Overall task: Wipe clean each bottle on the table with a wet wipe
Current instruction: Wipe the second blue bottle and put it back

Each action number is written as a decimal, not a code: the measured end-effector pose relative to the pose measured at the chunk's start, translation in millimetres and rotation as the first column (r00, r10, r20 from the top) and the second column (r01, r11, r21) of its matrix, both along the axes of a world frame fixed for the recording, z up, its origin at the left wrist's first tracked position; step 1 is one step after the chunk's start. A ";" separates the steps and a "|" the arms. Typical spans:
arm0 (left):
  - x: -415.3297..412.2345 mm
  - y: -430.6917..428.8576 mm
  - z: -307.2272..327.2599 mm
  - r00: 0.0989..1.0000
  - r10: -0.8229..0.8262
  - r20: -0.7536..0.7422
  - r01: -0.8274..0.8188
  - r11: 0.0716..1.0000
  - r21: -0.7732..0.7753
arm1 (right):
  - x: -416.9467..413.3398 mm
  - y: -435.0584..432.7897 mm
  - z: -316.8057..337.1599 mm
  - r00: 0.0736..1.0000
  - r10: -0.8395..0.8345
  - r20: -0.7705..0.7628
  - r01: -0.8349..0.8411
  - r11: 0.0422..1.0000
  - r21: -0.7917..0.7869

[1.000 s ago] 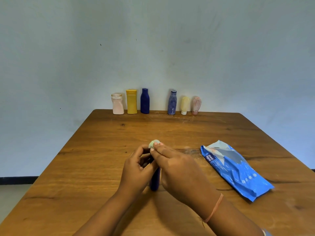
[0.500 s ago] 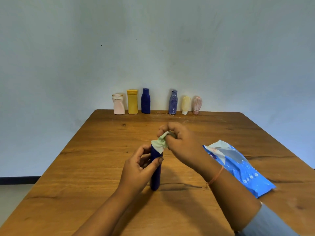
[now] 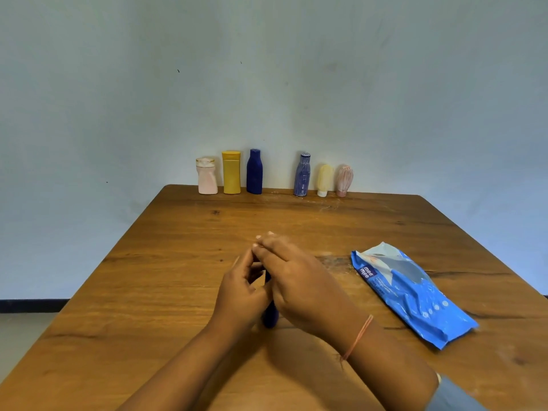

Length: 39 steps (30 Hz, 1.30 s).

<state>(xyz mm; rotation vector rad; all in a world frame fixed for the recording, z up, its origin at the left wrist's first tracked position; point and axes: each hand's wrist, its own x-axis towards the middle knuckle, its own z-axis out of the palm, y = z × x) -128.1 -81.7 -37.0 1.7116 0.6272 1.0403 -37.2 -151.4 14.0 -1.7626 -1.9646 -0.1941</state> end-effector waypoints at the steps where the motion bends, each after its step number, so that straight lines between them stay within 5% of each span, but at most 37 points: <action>1: 0.7 0.9 1.2 1.000 -0.023 -0.010 0.023 1.000 -0.008 | 2.1 3.3 3.5 1.000 0.003 0.012 -0.003 1.000 -0.025; 7: 13.9 -2.8 1.4 0.991 -0.097 -0.088 0.099 0.995 0.015 | 22.3 8.1 7.4 0.925 -0.180 -0.335 0.155 0.983 -0.100; 14: 19.3 -2.9 -2.2 0.999 -0.037 -0.021 0.038 0.999 0.011 | 20.5 -13.3 -17.1 0.979 -0.066 0.193 0.064 0.998 0.016; 16: 19.1 -1.5 -1.3 0.999 -0.051 -0.020 0.050 0.999 -0.004 | 19.5 -9.0 -8.1 0.988 -0.050 0.149 0.049 0.999 0.012; 22: 7.6 2.8 -7.7 0.999 0.004 0.035 -0.001 0.997 -0.074 | 28.4 -1.8 -10.2 0.945 -0.097 -0.313 0.105 0.994 0.008; 34: 6.2 1.4 -2.8 0.995 -0.012 0.098 0.021 0.996 -0.089 | -2.0 -3.3 -8.0 0.999 0.009 -0.054 -0.007 0.999 0.047; 39: 5.2 2.8 -7.0 0.996 -0.020 0.092 0.030 0.993 -0.112 | 8.4 12.8 14.3 0.952 -0.043 -0.304 0.008 0.993 -0.115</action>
